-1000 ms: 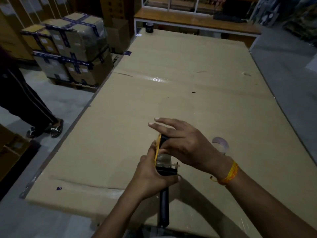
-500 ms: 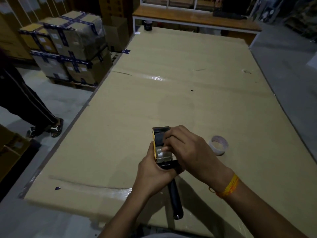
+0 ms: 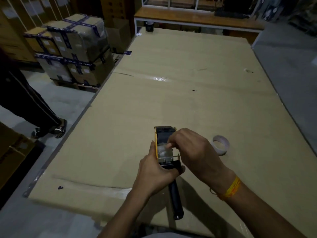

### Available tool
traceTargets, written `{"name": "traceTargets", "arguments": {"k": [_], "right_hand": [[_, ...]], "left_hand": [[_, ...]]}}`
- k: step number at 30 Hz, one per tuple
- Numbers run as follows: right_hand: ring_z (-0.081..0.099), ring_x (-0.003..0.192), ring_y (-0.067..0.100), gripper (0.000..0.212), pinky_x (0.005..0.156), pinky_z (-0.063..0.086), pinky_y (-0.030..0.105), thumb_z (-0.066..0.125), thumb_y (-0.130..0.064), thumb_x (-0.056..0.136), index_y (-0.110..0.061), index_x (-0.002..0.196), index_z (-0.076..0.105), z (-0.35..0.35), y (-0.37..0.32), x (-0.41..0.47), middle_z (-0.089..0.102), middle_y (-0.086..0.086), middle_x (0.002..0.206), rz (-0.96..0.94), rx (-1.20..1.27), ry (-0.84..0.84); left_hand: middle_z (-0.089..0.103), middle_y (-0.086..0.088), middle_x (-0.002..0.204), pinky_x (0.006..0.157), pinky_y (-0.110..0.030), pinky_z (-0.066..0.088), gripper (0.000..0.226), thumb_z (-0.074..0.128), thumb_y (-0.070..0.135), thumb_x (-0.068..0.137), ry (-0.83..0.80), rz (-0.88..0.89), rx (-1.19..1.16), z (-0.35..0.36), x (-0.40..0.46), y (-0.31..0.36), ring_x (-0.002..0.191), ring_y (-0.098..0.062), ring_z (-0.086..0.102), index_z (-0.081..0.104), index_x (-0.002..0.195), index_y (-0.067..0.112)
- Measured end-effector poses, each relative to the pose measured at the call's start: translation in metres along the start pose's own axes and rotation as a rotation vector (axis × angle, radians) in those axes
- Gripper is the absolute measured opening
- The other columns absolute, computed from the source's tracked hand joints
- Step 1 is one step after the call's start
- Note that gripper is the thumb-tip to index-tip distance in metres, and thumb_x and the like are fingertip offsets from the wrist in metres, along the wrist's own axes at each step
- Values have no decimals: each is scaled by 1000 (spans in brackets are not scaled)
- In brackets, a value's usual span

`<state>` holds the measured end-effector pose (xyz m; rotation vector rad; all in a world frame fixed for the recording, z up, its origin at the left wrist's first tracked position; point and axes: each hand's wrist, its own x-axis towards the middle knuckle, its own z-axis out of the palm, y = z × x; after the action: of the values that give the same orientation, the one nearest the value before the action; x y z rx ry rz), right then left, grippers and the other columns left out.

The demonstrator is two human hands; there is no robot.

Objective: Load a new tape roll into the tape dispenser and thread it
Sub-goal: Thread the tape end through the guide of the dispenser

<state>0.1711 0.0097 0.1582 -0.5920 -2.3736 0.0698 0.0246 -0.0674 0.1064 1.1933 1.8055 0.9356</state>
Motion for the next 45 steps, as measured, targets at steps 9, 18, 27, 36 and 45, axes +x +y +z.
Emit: {"name": "traceTargets", "arguments": {"k": [9,18,27,36,45], "right_hand": [[71,75,13,3,66,57,35,72,-11,101,-9,99,71,-33,24,20,74,-2,86,185,288,-199],[75,73,10,6,63,51,15,82,-22,95,-15,95,81,-40,38,33,80,-7,81,262,446,-330],[75,61,3,9,59,63,27,78,-16,98,-8,102,77,-24,25,17,77,-6,79,287,420,-198],[80,84,4,33,83,67,29,93,-18,81,-10,111,83,-25,26,22,84,-2,93,506,500,-226],[80,85,6,49,79,63,16,79,18,72,-5,115,78,-15,30,22,81,7,93,383,412,-267]], "left_hand": [[76,21,106,81,-22,62,77,95,58,59,-81,-58,-36,2,-4,-5,89,10,72,59,126,43],[78,21,91,72,-22,59,61,92,56,56,-80,-141,24,8,0,-5,77,11,70,67,107,35],[80,21,92,77,-24,61,65,92,57,56,-77,-163,21,10,8,0,81,6,76,66,112,34],[81,20,85,81,-28,64,46,93,48,64,-99,-174,9,12,14,-4,78,3,77,72,101,30],[79,22,85,74,-22,59,55,92,55,56,-40,-193,58,10,22,-2,81,6,73,71,103,32]]}}
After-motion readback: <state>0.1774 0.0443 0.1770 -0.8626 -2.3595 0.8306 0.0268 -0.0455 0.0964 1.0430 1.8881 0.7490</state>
